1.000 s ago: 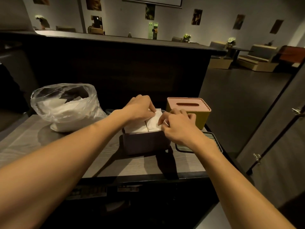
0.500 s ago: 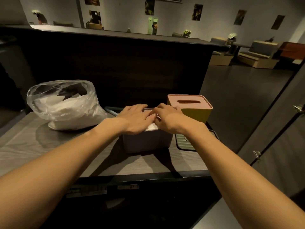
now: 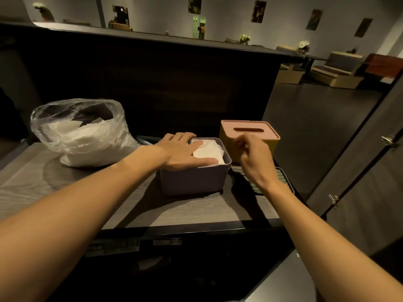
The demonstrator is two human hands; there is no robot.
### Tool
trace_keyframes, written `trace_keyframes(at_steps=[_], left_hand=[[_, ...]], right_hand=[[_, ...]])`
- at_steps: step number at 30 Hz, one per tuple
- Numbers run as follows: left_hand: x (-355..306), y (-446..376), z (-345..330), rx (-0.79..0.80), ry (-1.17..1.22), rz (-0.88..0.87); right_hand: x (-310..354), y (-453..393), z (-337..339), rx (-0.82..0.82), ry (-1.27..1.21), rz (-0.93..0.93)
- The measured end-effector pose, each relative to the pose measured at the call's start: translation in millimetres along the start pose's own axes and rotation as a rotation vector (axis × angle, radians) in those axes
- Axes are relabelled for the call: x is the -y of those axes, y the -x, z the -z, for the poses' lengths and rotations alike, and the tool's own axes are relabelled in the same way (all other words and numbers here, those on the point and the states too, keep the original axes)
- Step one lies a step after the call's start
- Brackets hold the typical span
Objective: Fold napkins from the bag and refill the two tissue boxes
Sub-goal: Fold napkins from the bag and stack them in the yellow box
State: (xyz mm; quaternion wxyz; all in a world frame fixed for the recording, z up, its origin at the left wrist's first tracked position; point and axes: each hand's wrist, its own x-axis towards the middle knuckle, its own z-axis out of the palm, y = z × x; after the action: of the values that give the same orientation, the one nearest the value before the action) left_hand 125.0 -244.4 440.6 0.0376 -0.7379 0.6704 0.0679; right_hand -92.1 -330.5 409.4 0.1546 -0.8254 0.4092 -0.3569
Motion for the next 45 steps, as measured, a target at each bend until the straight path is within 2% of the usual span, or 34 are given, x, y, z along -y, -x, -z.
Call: trace_keyframes(at_steps=[2,4,12,15,18,20,21,23,25,28,30,32,33,36,38,40,45], left_hand=[[-0.9,0.3,1.1,-0.001,0.017,0.014],[-3.1,2.0,2.3,-0.004,0.035,0.025],[-0.8,1.9,0.7,-0.018,0.029,0.004],[-0.6,3.7,1.5,-0.048,0.093,-0.017],[-0.2,8.6,5.8,-0.173,0.187,-0.058],[-4.3,13.1,16.1,-0.325,0.379,-0.080],[-7.7,16.9,23.7,-0.381,0.559,-0.086],[-14.1,25.2,38.7,-0.329,1.024,-0.126],[-17.6,30.1,45.4,-0.231,1.313,-0.126],[-14.9,31.6,45.1,-0.369,1.440,-0.013],[-7.3,36.0,47.3,-0.488,1.582,0.118],[4.9,40.3,47.9,-0.567,1.711,0.245],[10.5,42.0,46.9,-0.580,1.747,0.280],[10.3,45.0,40.3,-0.560,1.780,0.364],[5.0,37.8,32.4,-0.555,1.706,0.444],[5.9,28.4,20.3,-0.528,1.573,0.501],[19.4,0.4,-14.1,-0.455,1.419,0.605]], right_hand=[[-16.7,5.3,-1.6,0.175,0.303,-0.006],[-29.4,11.5,-6.2,0.291,0.453,-0.006],[-36.7,21.5,-8.8,0.332,0.138,-0.086],[-20.4,18.5,13.6,0.201,-0.027,-0.061],[13.7,4.1,39.2,0.081,-0.197,-0.061],[37.4,-11.9,44.5,0.071,-0.145,0.012],[47.9,-20.8,42.4,0.080,-0.125,0.046],[67.5,-36.8,31.5,0.095,-0.120,0.090],[88.8,-50.3,17.7,0.076,-0.139,0.130],[118.7,-63.3,3.4,0.062,-0.192,0.167],[126.6,-67.9,-2.1,0.031,-0.043,0.178],[123.2,-66.9,-4.0,0.016,0.131,0.080],[118.6,-65.0,-4.4,0.042,0.123,-0.004],[104.4,-54.9,-7.4,0.146,-0.152,-0.193],[98.5,-47.1,-10.2,0.148,-0.216,-0.233],[95.0,-39.1,-11.4,0.145,-0.200,-0.245],[84.6,-20.2,-16.2,0.194,-0.050,-0.209]])
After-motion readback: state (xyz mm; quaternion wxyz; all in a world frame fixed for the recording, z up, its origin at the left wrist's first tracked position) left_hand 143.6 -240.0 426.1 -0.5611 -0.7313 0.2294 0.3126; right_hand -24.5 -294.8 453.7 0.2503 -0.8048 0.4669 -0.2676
